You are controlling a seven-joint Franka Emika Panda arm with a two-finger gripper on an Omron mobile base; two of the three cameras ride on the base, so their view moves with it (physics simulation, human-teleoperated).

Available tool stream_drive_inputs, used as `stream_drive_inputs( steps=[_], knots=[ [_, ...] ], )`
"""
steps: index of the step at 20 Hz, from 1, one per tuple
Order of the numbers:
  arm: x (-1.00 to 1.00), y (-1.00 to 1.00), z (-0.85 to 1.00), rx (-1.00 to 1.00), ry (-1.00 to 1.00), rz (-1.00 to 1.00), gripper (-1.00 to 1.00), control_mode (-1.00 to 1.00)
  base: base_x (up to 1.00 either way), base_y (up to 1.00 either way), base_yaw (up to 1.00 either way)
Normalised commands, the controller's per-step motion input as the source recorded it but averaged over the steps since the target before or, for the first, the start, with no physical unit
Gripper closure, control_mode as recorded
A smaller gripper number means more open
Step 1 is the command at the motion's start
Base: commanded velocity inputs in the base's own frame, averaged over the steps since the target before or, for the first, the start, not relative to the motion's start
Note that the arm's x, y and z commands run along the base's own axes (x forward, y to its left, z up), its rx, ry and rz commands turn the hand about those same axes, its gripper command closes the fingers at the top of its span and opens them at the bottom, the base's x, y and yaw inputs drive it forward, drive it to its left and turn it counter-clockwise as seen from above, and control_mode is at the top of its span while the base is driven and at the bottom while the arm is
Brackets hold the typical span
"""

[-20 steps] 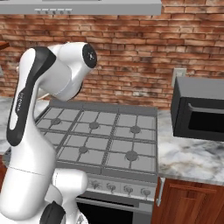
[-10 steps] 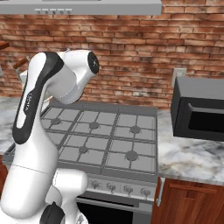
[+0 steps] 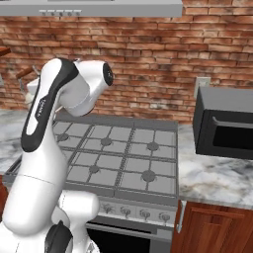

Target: Pick the kettle from the cabinet and place it on a stove burner. Then pick the pot from the counter and place it on another stove burner. Finally, turn both burners on.

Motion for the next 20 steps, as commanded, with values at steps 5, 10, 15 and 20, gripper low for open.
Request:
stream_drive_inputs(
  steps=[5, 10, 15, 20],
  knots=[
    [0.12, 0.04, -0.2, 0.06, 0.0, 0.06, 1.0, -1.0, 0.0, 0.0, 0.0],
    [0.14, 0.09, -0.19, 0.02, 0.0, 0.06, 1.0, -1.0, 0.0, 0.0, 0.0],
    [0.13, 0.12, -0.17, 0.01, 0.0, 0.05, 1.0, -1.0, 0.0, 0.0, 0.0],
    [0.16, 0.16, -0.17, 0.0, 0.0, 0.05, 1.0, -1.0, 0.0, 0.0, 0.0]
  ],
)
